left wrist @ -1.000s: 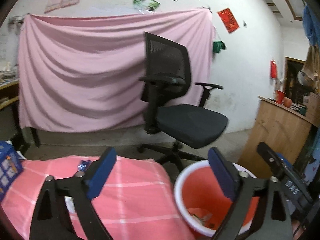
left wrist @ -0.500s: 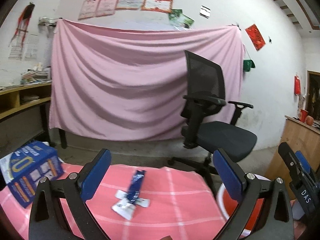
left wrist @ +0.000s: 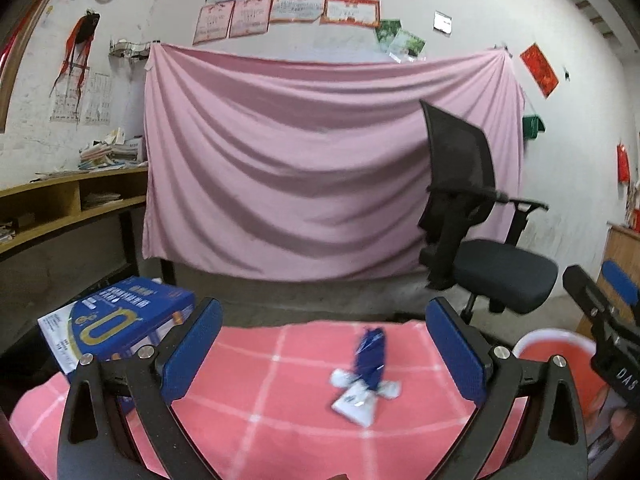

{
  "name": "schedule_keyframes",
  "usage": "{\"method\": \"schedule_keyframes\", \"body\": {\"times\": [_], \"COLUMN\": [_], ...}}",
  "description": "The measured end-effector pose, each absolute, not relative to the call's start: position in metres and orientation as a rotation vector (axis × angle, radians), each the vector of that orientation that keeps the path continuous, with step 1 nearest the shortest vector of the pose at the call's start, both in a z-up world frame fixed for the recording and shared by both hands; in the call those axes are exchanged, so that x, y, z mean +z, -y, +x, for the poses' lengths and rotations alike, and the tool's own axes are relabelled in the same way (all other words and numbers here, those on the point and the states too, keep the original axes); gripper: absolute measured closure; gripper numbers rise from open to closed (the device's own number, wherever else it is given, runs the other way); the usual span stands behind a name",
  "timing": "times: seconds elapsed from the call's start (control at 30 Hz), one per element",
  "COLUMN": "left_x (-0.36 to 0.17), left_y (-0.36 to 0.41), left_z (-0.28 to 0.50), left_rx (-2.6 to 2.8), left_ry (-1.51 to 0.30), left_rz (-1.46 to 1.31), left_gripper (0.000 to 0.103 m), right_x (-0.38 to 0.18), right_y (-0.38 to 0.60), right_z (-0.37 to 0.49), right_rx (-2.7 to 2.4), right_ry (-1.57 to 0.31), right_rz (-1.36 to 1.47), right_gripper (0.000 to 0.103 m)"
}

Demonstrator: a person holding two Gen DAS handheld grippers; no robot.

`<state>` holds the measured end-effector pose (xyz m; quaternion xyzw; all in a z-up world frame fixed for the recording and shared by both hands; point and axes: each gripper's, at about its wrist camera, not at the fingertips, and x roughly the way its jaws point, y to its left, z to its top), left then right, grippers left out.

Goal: Collect trash
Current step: 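Move both tools back over the table toward the blue wrapper and sachet, then grasp the blue snack wrapper with the left gripper while the right grasps the white sachet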

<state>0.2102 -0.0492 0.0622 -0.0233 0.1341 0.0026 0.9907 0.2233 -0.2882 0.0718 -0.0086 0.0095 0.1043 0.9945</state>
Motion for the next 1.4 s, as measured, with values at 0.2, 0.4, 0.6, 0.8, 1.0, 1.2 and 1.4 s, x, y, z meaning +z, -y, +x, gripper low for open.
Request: {"method": "schedule_keyframes", "body": {"times": [0.2,0.4,0.6,0.8,1.0,1.2,1.4], "left_x": [0.040,0.019,-0.004,-0.023,-0.024,-0.030,-0.029], "left_y": [0.030,0.028,0.033,0.037,0.051,0.065,0.059], "left_z": [0.229,0.253,0.281,0.309,0.329,0.337,0.329], "left_rx": [-0.008,-0.049,-0.117,-0.218,-0.284,-0.299,-0.274], "left_ry": [-0.377,-0.503,-0.672,-0.823,-0.897,-0.939,-0.911], "left_rz": [-0.046,-0.052,-0.078,-0.126,-0.121,-0.079,-0.099], "left_gripper": [0.003,0.003,0.005,0.039,0.056,0.073,0.094], "right_x": [0.055,0.036,0.018,0.005,0.000,-0.003,-0.007], "right_y": [0.266,0.256,0.250,0.249,0.253,0.255,0.253], "right_z": [0.244,0.270,0.303,0.320,0.328,0.334,0.340], "right_rx": [0.247,0.268,0.308,0.346,0.349,0.352,0.364], "right_ry": [-0.119,-0.276,-0.485,-0.619,-0.679,-0.713,-0.748], "right_rz": [-0.073,-0.082,-0.074,-0.063,-0.035,-0.012,-0.012], "right_gripper": [0.000,0.000,0.001,0.019,0.025,0.026,0.026]}}
